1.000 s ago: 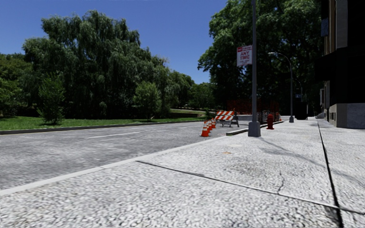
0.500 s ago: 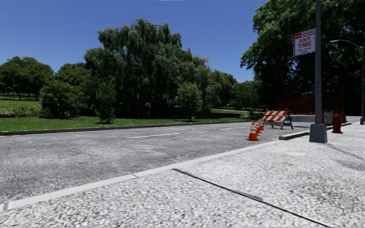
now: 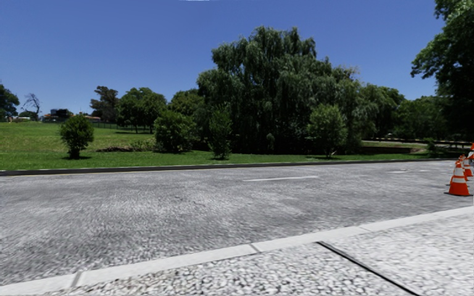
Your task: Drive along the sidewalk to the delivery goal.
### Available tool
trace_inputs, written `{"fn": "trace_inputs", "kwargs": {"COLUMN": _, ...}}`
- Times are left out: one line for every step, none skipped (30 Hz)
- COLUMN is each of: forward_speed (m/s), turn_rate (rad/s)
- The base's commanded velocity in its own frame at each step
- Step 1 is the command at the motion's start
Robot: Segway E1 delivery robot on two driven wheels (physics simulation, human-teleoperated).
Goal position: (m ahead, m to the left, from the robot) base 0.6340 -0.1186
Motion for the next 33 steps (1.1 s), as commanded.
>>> {"fn": "trace_inputs", "kwargs": {"forward_speed": 1.08, "turn_rate": 0.58}}
{"fn": "trace_inputs", "kwargs": {"forward_speed": 1.08, "turn_rate": 0.58}}
{"fn": "trace_inputs", "kwargs": {"forward_speed": 1.08, "turn_rate": 0.58}}
{"fn": "trace_inputs", "kwargs": {"forward_speed": 1.08, "turn_rate": 0.58}}
{"fn": "trace_inputs", "kwargs": {"forward_speed": 1.08, "turn_rate": 0.58}}
{"fn": "trace_inputs", "kwargs": {"forward_speed": 1.08, "turn_rate": 0.58}}
{"fn": "trace_inputs", "kwargs": {"forward_speed": 1.08, "turn_rate": 0.58}}
{"fn": "trace_inputs", "kwargs": {"forward_speed": 1.08, "turn_rate": 0.58}}
{"fn": "trace_inputs", "kwargs": {"forward_speed": 1.08, "turn_rate": 0.58}}
{"fn": "trace_inputs", "kwargs": {"forward_speed": 1.08, "turn_rate": 0.58}}
{"fn": "trace_inputs", "kwargs": {"forward_speed": 1.08, "turn_rate": 0.58}}
{"fn": "trace_inputs", "kwargs": {"forward_speed": 1.08, "turn_rate": 0.58}}
{"fn": "trace_inputs", "kwargs": {"forward_speed": 1.08, "turn_rate": 0.44}}
{"fn": "trace_inputs", "kwargs": {"forward_speed": 1.02, "turn_rate": 0.00}}
{"fn": "trace_inputs", "kwargs": {"forward_speed": 1.02, "turn_rate": 0.00}}
{"fn": "trace_inputs", "kwargs": {"forward_speed": 0.79, "turn_rate": 0.00}}
{"fn": "trace_inputs", "kwargs": {"forward_speed": 0.00, "turn_rate": 0.00}}
{"fn": "trace_inputs", "kwargs": {"forward_speed": 0.00, "turn_rate": 0.00}}
{"fn": "trace_inputs", "kwargs": {"forward_speed": 0.00, "turn_rate": 0.00}}
{"fn": "trace_inputs", "kwargs": {"forward_speed": 0.00, "turn_rate": 0.00}}
{"fn": "trace_inputs", "kwargs": {"forward_speed": 0.00, "turn_rate": 0.00}}
{"fn": "trace_inputs", "kwargs": {"forward_speed": 0.00, "turn_rate": 0.00}}
{"fn": "trace_inputs", "kwargs": {"forward_speed": 0.00, "turn_rate": 0.00}}
{"fn": "trace_inputs", "kwargs": {"forward_speed": 0.00, "turn_rate": 0.00}}
{"fn": "trace_inputs", "kwargs": {"forward_speed": 0.00, "turn_rate": 0.00}}
{"fn": "trace_inputs", "kwargs": {"forward_speed": 0.00, "turn_rate": 0.00}}
{"fn": "trace_inputs", "kwargs": {"forward_speed": 0.00, "turn_rate": 0.00}}
{"fn": "trace_inputs", "kwargs": {"forward_speed": 0.00, "turn_rate": 0.00}}
{"fn": "trace_inputs", "kwargs": {"forward_speed": 0.00, "turn_rate": 0.00}}
{"fn": "trace_inputs", "kwargs": {"forward_speed": 0.00, "turn_rate": 0.00}}
{"fn": "trace_inputs", "kwargs": {"forward_speed": 0.00, "turn_rate": 0.00}}
{"fn": "trace_inputs", "kwargs": {"forward_speed": 0.00, "turn_rate": 0.00}}
{"fn": "trace_inputs", "kwargs": {"forward_speed": 0.00, "turn_rate": 0.00}}
